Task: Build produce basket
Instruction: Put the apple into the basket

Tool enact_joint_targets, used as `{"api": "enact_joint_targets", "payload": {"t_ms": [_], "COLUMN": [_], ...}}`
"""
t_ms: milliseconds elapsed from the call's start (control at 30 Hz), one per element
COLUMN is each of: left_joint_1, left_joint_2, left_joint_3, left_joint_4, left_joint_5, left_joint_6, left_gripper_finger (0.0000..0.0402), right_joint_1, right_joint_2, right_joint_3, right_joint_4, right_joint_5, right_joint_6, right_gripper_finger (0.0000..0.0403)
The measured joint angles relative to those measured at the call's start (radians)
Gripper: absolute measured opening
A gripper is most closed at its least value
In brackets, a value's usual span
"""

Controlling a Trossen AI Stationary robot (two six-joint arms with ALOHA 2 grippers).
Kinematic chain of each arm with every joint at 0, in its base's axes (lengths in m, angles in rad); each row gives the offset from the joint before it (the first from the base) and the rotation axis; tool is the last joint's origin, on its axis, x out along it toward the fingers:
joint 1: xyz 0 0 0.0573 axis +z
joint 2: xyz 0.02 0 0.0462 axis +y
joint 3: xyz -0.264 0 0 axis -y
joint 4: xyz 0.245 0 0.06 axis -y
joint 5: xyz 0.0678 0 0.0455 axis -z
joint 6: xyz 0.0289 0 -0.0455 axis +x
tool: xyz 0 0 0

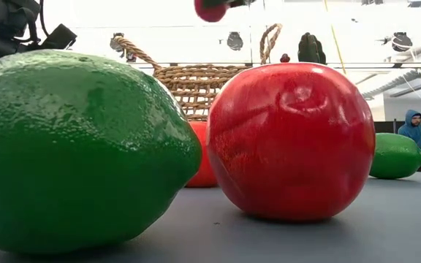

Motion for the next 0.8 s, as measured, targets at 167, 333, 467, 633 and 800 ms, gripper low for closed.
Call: {"api": "enact_joint_targets", "payload": {"t_ms": [167,333,467,633,800], "left_joint_1": [0.000,0.000,0.000,0.000,0.000], "left_joint_2": [0.000,0.000,0.000,0.000,0.000], "left_joint_3": [0.000,0.000,0.000,0.000,0.000], "left_joint_4": [-0.004,-0.025,-0.060,-0.074,-0.073], "left_joint_5": [0.000,0.000,0.000,0.000,0.000], "left_joint_6": [-0.002,-0.028,-0.045,-0.052,-0.053], "left_gripper_finger": [0.0381,0.0381,0.0381,0.0381,0.0381], "right_joint_1": [-0.016,-0.027,-0.058,-0.115,-0.160], "right_joint_2": [0.113,0.214,0.263,0.297,0.294], "right_joint_3": [-0.007,-0.019,-0.019,-0.019,-0.019], "right_joint_4": [0.088,0.111,0.079,-0.013,-0.105], "right_joint_5": [-0.072,-0.071,-0.071,-0.070,-0.072], "right_joint_6": [0.042,0.053,0.095,0.159,0.212], "right_gripper_finger": [0.0315,0.0315,0.0315,0.0315,0.0316]}}
